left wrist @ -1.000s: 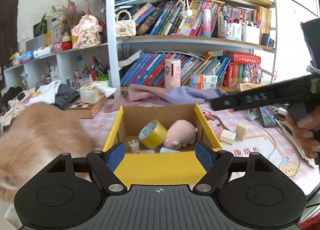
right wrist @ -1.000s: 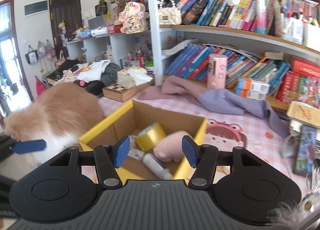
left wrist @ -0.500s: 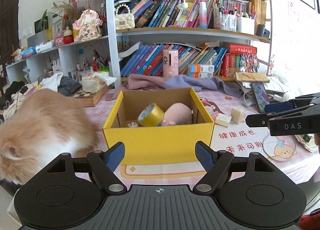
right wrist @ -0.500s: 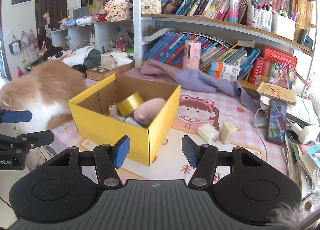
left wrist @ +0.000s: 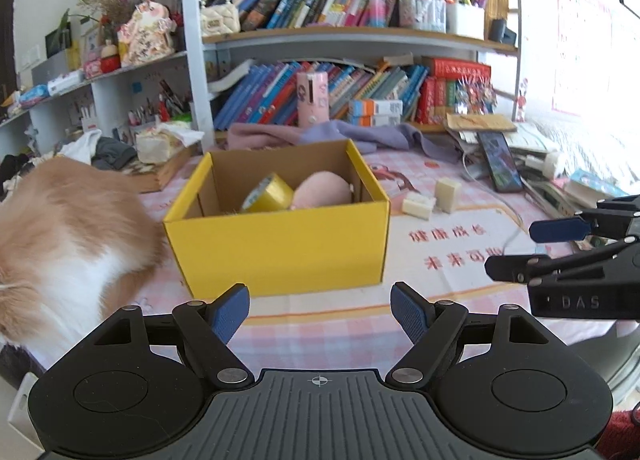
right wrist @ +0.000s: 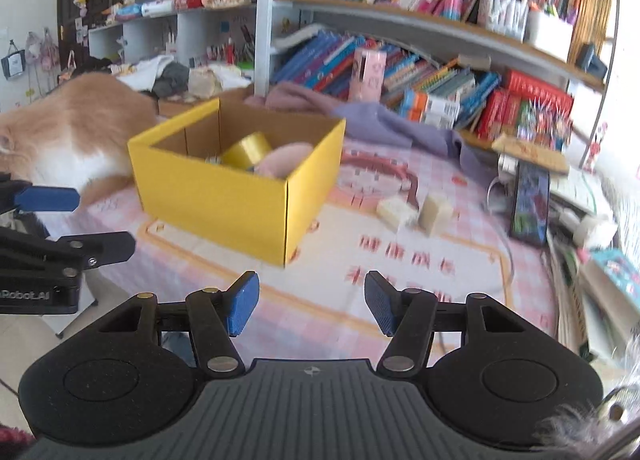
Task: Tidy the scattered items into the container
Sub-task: 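Withdraw both open grippers from the yellow box toward the remaining white items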
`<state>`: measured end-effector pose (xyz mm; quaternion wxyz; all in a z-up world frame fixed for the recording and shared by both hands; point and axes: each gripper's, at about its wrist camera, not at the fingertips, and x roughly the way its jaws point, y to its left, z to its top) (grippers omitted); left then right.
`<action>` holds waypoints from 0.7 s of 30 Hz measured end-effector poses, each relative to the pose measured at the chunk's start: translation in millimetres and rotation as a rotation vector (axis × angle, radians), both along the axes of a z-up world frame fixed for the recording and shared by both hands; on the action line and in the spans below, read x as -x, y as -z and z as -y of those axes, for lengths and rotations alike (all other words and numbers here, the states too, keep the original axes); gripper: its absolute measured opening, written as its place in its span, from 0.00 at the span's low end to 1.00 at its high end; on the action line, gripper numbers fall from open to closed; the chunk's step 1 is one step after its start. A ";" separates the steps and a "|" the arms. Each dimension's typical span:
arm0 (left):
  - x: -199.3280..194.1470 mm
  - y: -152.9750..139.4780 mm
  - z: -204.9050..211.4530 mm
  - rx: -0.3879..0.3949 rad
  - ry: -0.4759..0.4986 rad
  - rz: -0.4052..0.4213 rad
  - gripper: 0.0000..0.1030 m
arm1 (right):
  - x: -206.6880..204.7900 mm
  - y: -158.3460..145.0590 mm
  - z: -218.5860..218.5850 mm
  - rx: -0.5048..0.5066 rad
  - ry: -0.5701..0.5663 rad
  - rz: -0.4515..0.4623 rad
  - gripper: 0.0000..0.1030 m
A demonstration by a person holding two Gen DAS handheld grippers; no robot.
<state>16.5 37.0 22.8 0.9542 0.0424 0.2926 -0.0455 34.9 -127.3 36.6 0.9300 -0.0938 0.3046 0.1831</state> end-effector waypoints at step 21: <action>-12.6 16.7 21.3 -0.035 0.060 -0.112 0.88 | 0.3 12.4 3.2 0.046 -0.005 -0.054 0.63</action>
